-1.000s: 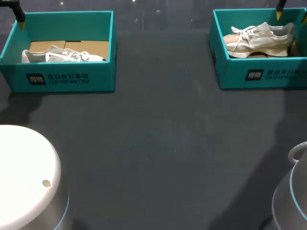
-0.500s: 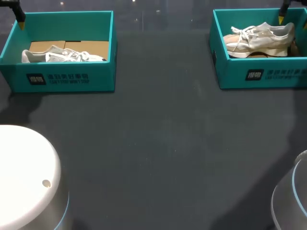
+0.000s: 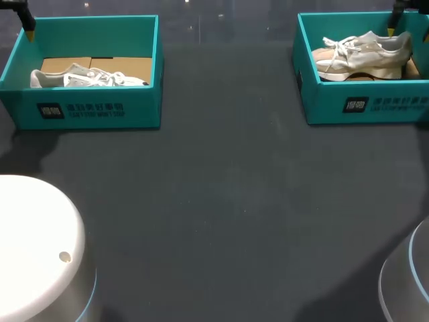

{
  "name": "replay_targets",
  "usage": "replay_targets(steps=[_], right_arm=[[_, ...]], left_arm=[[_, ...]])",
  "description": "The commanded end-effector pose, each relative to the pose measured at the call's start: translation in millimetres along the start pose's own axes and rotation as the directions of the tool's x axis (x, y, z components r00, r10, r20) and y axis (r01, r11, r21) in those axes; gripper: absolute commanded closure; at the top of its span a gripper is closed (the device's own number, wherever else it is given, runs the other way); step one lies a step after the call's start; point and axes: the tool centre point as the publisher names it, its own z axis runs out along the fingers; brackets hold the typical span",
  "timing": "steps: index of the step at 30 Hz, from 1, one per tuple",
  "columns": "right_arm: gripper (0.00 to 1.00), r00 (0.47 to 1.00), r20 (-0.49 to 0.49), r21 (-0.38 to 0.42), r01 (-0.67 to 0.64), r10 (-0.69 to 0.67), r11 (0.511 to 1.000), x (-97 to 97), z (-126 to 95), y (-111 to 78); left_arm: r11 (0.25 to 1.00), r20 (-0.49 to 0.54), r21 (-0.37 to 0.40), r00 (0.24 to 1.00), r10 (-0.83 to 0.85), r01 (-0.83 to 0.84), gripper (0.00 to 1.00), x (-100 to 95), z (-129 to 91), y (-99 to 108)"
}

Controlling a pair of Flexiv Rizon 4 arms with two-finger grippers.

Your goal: Take the shoe out of the shoebox, open the shoe tongue, remove and reinsert the insole, then place the shoe into the shoebox

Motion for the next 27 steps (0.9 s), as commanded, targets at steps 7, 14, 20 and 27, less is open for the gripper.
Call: replay_targets(steps=[7,14,20,27], right_arm=[[0.00,1.000,0.015,-0.064,-0.008,0.008,0.998,0.4,8.3,1.7],[0.02,0.999,0.028,-0.048,-0.013,0.015,0.999,-3.5,12.9,4.1],[0.19,0.999,0.043,-0.023,-0.006,0.007,1.000,-4.7,19.6,5.8],[0.31,0.998,0.057,0.002,0.015,-0.015,1.000,-5.2,29.9,8.0]], left_arm=[[1.000,-0.001,-0.003,1.000,0.001,-0.001,0.00,0.6,-0.3,-1.1],[1.000,-0.001,-0.003,1.000,0.001,-0.001,0.00,0.6,-0.3,-1.1],[1.000,-0.001,-0.003,1.000,0.001,-0.001,0.00,0.6,-0.3,-1.1],[1.000,-0.001,-0.003,1.000,0.001,-0.001,0.00,0.6,-0.3,-1.1]])
